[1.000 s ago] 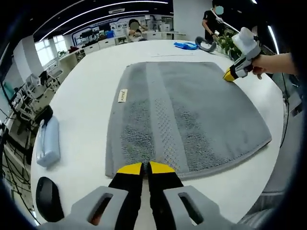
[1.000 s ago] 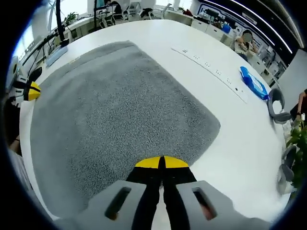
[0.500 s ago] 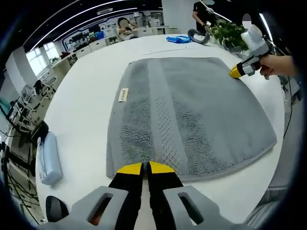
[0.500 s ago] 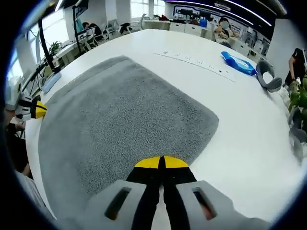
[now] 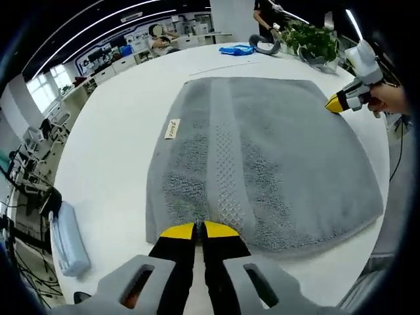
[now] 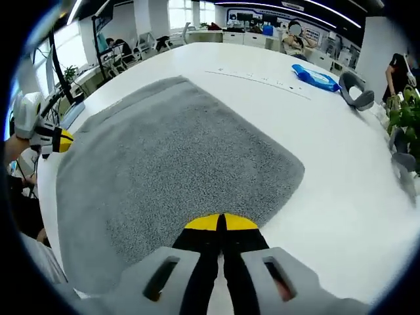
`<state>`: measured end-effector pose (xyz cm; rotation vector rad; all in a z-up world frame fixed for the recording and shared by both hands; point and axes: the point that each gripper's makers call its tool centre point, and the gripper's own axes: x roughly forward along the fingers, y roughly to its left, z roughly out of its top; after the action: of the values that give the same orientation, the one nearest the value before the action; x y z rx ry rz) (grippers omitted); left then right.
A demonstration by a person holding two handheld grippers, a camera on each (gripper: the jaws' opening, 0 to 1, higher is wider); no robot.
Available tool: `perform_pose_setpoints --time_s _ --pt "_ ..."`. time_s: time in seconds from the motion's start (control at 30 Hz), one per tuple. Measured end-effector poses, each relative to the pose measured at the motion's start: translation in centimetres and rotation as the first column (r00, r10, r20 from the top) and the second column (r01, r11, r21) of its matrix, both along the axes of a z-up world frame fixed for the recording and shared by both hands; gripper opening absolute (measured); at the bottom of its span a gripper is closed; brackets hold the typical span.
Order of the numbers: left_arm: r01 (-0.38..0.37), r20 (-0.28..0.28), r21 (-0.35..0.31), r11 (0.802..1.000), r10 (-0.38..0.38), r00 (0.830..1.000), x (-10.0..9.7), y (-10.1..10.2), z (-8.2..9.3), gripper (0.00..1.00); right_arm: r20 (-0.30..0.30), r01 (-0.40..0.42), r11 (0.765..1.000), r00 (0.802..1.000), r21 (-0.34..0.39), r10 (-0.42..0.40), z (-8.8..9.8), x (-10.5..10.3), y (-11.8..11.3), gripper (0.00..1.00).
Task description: Fold the towel on the table until its edges align and the towel forms a compact rectangular stack.
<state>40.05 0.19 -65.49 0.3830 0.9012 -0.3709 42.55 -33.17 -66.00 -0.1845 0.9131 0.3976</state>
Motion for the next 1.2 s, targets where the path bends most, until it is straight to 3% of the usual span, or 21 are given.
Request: perform_pose_setpoints --time_s 0.47,1.2 --pt "0.060 -0.022 0.074 0.995 -0.059 0.998 1.5 -0.4 0.0 0.03 0.047 0.038 0.999 0.998 0.016 -0.039 0.0 -3.1 0.1 0.00" --pt "0.109 -0.020 0.094 0.990 -0.108 0.994 5.4 -1.2 -0.1 0.03 0.064 0.085 0.996 0.994 0.042 -0.087 0.1 -5.8 0.5 0.00"
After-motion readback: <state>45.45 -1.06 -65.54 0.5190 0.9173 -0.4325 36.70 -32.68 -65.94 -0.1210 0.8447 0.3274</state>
